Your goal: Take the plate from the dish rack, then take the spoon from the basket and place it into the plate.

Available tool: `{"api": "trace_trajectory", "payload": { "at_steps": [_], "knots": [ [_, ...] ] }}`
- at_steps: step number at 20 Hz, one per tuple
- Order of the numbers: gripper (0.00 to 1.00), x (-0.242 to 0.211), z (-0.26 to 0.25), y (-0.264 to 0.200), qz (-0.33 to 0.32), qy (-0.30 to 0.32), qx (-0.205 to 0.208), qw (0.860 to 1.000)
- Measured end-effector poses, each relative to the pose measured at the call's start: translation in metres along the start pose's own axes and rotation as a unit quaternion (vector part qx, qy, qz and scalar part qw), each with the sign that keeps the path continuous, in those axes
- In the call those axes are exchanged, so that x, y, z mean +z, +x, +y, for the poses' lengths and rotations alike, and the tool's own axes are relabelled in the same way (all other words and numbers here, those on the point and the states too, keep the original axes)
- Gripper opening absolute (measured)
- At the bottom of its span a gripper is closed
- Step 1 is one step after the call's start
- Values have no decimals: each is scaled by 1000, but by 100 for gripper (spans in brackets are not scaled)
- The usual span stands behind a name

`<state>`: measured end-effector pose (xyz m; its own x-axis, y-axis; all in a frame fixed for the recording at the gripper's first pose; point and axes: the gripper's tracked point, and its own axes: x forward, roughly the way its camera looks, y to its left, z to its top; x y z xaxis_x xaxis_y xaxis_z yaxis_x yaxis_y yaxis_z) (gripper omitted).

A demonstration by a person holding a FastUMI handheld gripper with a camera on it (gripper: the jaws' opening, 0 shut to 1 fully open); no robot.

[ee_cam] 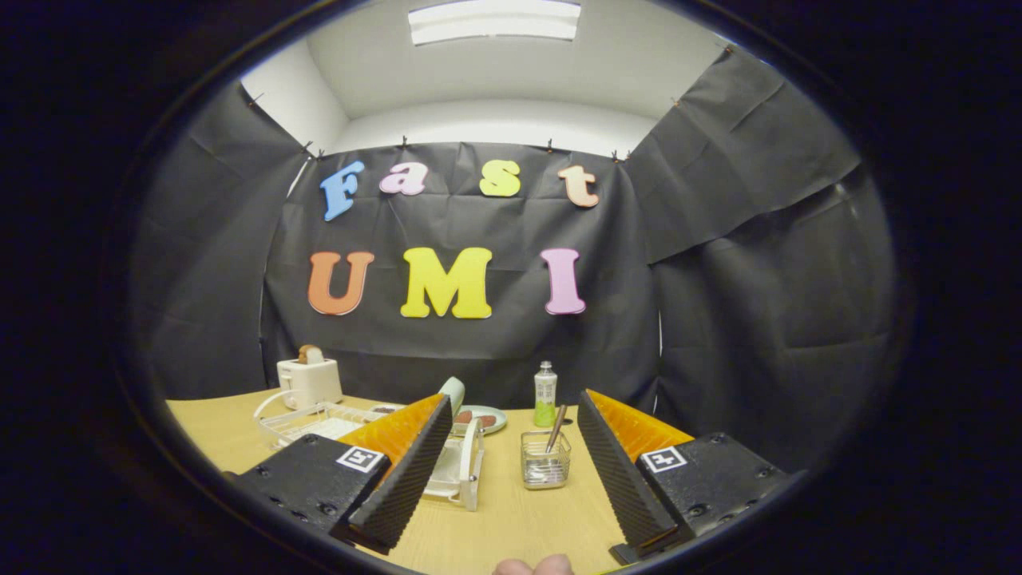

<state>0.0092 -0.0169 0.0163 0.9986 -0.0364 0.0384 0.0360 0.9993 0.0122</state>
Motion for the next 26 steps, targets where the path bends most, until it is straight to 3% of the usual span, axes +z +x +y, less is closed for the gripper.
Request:
{"api": "trace_trajectory", "payload": {
  "at_steps": [10, 14, 19, 24, 26],
  "knots": [
    [100, 29, 9, 78, 59, -6, 37, 998],
    [100, 37, 28, 125, 126, -14, 65, 990],
    [100, 23, 64, 176, 275, -16, 108, 955],
    [100, 2, 74, 214, 388, -14, 91, 917],
    [100, -1, 76, 231, 402, -31, 80, 912]
  ]
}}
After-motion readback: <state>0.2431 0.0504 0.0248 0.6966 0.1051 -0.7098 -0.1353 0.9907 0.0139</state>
